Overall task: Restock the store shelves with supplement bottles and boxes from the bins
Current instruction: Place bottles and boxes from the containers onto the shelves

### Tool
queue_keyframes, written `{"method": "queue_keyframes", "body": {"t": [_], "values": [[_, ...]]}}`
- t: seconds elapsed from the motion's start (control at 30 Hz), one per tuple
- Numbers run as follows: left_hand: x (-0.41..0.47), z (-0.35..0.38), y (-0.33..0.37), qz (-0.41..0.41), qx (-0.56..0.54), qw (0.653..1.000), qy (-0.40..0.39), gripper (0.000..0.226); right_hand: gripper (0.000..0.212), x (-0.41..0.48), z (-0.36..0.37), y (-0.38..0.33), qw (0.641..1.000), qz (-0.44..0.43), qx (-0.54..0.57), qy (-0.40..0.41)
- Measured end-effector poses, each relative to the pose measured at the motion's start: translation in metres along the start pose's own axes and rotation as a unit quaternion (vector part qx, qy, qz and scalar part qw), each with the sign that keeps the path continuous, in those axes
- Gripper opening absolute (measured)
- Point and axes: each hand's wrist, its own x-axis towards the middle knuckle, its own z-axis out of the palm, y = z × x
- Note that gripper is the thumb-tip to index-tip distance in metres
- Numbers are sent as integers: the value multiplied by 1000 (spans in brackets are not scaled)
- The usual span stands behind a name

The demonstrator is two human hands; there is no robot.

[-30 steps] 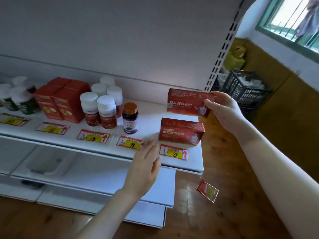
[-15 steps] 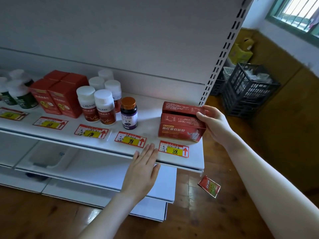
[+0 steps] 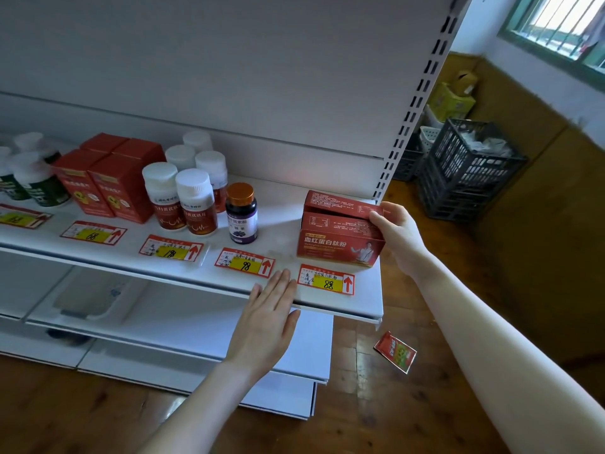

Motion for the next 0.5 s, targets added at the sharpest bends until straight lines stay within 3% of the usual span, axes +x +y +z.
{"method": "queue_keyframes", "body": {"t": [0.13, 0.33, 0.5], "values": [[0, -6, 2, 18, 0, 999, 28, 53, 43, -2, -1, -11, 992, -75, -95, 44], [-2, -32, 1, 43, -44, 995, 79, 63, 23, -16, 28, -49, 964, -198, -176, 32], [-12, -58, -26, 49, -52, 988, 134, 42, 18, -29, 82, -87, 951, -248, -181, -12]]}}
